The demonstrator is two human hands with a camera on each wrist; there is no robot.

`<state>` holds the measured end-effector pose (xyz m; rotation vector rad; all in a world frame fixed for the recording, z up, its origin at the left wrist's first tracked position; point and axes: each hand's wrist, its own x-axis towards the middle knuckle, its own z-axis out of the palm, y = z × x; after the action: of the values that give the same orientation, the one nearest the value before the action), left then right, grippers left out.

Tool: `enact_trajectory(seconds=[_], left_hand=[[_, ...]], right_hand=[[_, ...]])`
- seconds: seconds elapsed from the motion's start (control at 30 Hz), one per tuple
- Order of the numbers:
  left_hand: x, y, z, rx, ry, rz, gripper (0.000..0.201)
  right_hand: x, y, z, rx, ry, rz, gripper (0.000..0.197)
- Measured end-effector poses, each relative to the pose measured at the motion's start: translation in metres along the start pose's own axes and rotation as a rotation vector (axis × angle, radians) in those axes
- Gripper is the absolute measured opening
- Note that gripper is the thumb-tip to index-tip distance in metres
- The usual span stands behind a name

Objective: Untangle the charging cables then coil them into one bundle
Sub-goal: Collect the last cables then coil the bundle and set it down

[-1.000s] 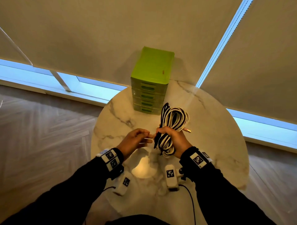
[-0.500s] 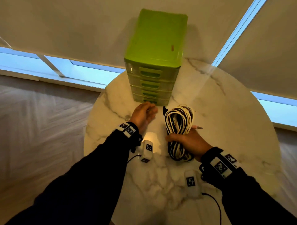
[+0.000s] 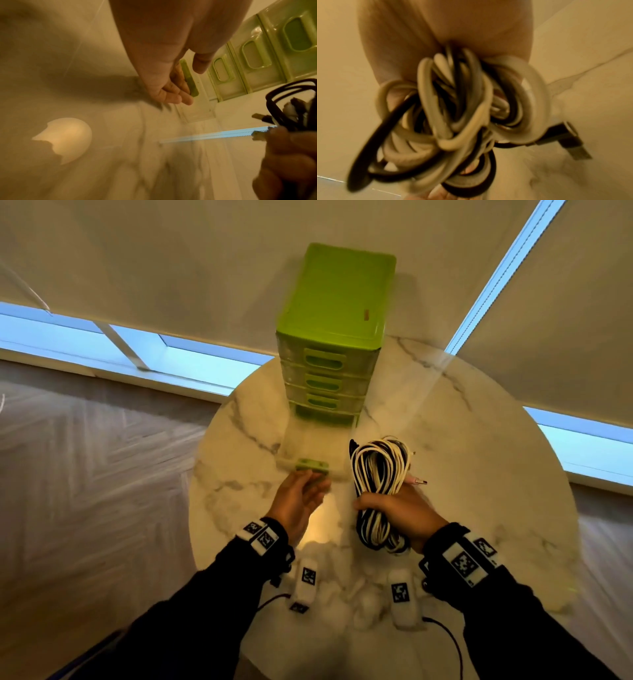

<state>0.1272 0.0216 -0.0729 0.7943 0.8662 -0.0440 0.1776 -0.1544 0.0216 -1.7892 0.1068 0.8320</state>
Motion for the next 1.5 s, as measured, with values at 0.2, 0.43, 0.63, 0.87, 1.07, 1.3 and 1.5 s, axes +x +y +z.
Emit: enact_trajectory(seconds=[0.2, 0.43, 0.63, 0.87, 1.07, 1.3, 1.5], left_hand=[[-0.042, -0.023, -0.027, 0.021, 0.000, -0.003, 0.021], [-0.060, -0.021, -0.034, 0.066, 0.007, 0.003, 0.039], [-0.067, 0.003, -0.044, 0.366, 0.077, 0.240, 0.020], [-0.014, 0.051, -0.071, 0.956, 0.133, 0.604, 0.035], [0.001, 0.049, -0.087, 0.929, 0.052, 0.547, 0.036], [0.008, 0.052, -0.098, 0.986, -0.040, 0.560, 0.040], [0.008, 0.063, -0.101, 1.038, -0.104, 0.549, 0.049]], right_hand=[[-0.024, 0.000, 0.022, -0.020, -0.016, 0.026, 0.019], [-0.039, 0.002, 0.038, -0.031, -0.021, 0.038, 0.019], [-0.024, -0.016, 0.046, -0.075, -0.036, 0.089, 0.028], [0.047, -0.052, 0.084, -0.068, -0.053, 0.215, 0.040], [0.102, -0.060, 0.111, -0.008, -0.052, 0.391, 0.033], [0.133, -0.042, 0.140, -0.111, 0.240, 0.216, 0.055], [0.132, -0.036, 0.134, -0.328, 0.277, 0.201, 0.079]])
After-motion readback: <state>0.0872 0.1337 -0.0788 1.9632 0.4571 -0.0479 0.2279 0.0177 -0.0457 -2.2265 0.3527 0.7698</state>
